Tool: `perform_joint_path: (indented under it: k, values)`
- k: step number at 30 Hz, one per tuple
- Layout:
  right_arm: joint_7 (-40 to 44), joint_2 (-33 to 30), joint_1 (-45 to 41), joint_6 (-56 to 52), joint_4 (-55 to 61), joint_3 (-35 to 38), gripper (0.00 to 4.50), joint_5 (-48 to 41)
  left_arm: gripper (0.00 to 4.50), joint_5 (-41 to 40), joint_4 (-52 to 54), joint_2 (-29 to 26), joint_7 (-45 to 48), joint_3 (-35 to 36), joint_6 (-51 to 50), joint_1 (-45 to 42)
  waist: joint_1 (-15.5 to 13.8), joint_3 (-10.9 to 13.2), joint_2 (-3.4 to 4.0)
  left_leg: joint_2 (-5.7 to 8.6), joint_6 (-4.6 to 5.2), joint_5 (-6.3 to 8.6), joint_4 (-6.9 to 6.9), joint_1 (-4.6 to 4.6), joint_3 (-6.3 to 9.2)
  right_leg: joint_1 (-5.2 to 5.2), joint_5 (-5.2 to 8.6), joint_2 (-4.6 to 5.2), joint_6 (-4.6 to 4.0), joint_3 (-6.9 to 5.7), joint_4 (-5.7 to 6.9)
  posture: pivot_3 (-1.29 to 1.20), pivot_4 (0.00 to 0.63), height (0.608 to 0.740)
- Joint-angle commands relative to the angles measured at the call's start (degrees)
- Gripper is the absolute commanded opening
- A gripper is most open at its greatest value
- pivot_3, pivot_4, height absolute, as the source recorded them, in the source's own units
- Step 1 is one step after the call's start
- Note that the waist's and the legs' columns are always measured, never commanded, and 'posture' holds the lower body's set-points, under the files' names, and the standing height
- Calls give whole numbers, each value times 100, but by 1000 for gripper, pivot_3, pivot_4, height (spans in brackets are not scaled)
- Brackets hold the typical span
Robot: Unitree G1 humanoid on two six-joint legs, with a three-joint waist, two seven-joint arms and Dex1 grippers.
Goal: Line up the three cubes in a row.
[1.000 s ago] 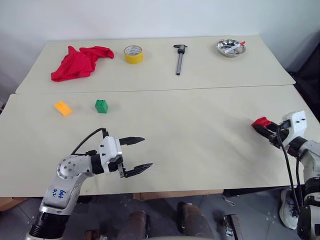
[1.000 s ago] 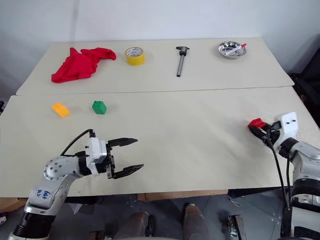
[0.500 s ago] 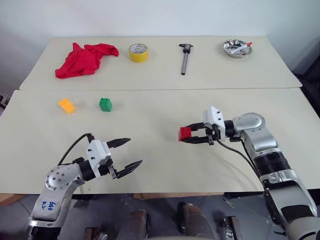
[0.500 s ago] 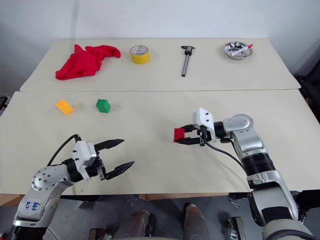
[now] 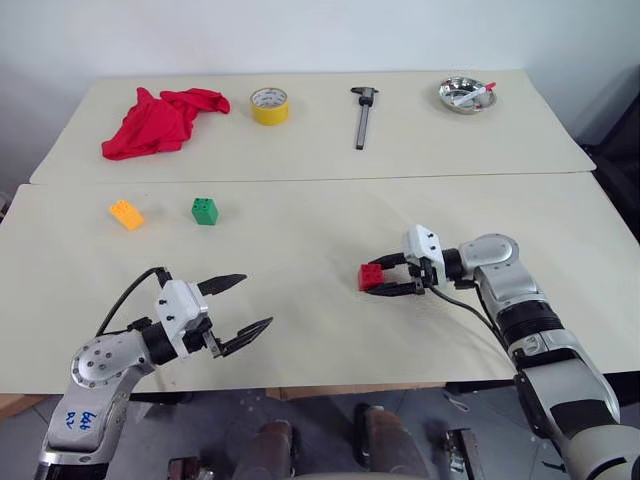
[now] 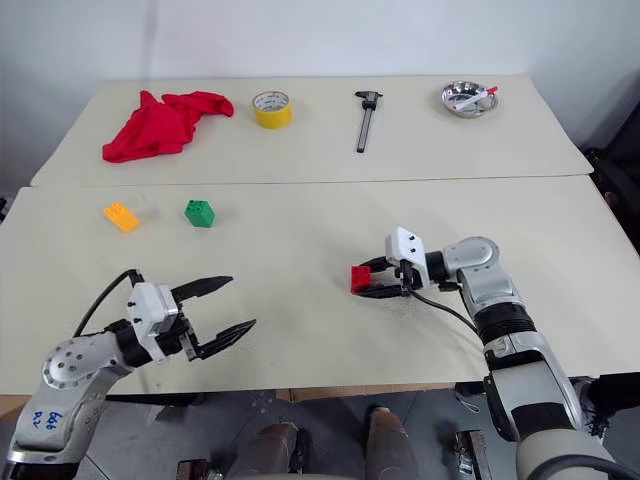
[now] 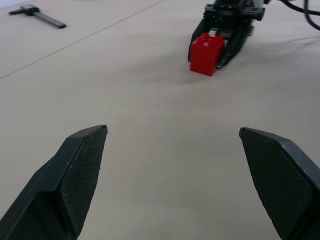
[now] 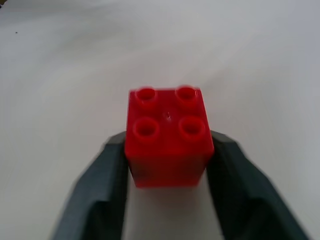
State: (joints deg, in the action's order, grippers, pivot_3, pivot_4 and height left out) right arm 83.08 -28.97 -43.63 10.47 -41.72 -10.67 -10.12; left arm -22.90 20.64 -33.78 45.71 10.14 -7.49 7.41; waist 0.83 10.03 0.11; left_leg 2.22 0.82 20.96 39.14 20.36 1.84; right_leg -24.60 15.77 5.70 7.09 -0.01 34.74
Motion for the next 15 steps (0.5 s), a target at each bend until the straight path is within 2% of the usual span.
perform_joint_path:
  k: [1, 4, 9, 12, 15]
  values:
    - [-2, -62, -92, 205, 179, 528, 3489, -399, 4500, -144, 300, 162, -360, 536, 89, 319, 13, 0, 0, -2, -1, 0, -1, 0, 0, 0, 0, -2, 0, -2, -1, 0, 150, 740]
    - [206, -200, -14, -1, 530, 906, 4483, -833, 4500, -155, 315, 542, -848, 1236, 371, 790, 46, 0, 1, -2, -1, 1, -2, 1, 0, 0, 0, -2, 0, -1, -4, 0, 150, 740]
    - [785, -165, 498, -354, 1432, 1329, 4483, -1764, 4500, -49, -38, 1363, -1668, 2396, 1020, 1590, 57, 1, -1, -11, -5, 6, -5, 0, 1, 4, 0, -6, 0, -1, -13, 0, 150, 740]
    - [631, 192, 933, -83, 1732, 1512, 4483, -2071, 4500, -314, -262, 1870, -2103, 2871, 1154, 1860, 51, 1, -2, -11, -4, 7, -4, -2, 1, 9, 0, -5, 0, 4, -21, 0, 150, 740]
    - [509, 444, 1155, 449, 1490, 1645, 4483, -2016, 4500, -413, -261, 2184, -2262, 2959, 1167, 2070, 44, 2, -7, -9, -1, 9, -3, -7, -3, 11, 0, -4, 0, 16, -24, 0, 150, 740]
